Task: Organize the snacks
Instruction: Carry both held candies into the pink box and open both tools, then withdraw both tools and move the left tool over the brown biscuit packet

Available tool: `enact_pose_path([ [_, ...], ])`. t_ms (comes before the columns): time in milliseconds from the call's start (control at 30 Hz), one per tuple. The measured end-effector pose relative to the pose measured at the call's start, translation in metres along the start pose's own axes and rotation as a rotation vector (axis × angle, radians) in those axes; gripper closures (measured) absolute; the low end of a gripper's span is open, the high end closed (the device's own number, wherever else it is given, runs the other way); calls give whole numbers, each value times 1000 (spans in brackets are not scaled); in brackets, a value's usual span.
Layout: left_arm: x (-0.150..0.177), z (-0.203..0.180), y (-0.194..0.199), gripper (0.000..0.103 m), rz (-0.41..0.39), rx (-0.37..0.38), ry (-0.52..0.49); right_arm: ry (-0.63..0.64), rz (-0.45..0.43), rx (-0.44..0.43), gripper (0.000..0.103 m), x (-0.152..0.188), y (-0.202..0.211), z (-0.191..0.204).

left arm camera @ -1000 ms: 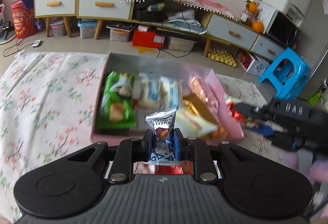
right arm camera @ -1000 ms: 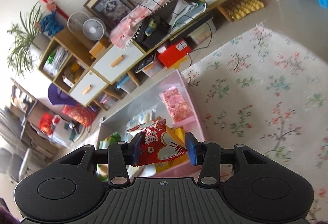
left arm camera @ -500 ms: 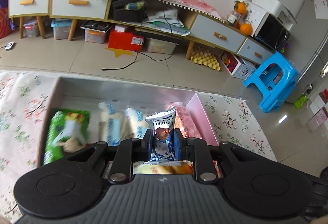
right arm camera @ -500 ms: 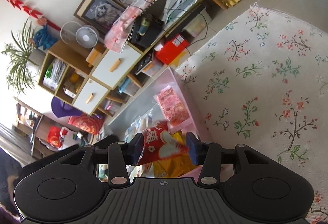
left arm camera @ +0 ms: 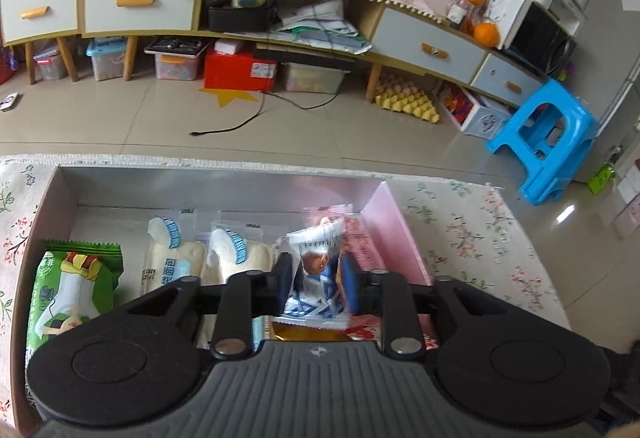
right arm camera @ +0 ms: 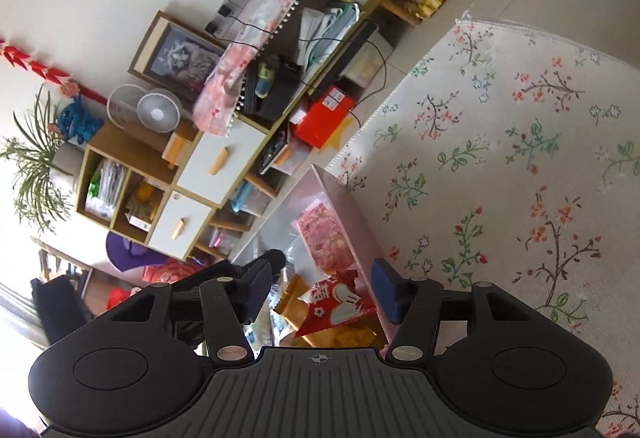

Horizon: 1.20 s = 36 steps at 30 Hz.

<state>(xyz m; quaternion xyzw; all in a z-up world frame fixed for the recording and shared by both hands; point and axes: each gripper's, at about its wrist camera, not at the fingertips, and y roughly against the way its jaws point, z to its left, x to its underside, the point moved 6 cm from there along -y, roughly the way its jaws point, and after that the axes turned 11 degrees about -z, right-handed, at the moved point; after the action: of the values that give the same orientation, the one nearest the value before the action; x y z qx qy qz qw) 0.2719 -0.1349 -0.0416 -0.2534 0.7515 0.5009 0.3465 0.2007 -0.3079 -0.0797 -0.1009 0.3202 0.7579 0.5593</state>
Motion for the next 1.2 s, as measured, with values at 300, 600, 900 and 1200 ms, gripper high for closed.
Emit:
enact_pose_path([
  [300,0,7,16,49,-14,-21,-5,42,20,19,39,4,0,4],
  [600,1,15,53,31,-36,-50,-53,105,17,23,30,1,15,14],
  [900,18,23,86,15,-32,-75,-91,180,34,50,21,2,34,24],
  [1200,44,26,122,4,-3,-135,-119,357,97,110,15,20,56,32],
])
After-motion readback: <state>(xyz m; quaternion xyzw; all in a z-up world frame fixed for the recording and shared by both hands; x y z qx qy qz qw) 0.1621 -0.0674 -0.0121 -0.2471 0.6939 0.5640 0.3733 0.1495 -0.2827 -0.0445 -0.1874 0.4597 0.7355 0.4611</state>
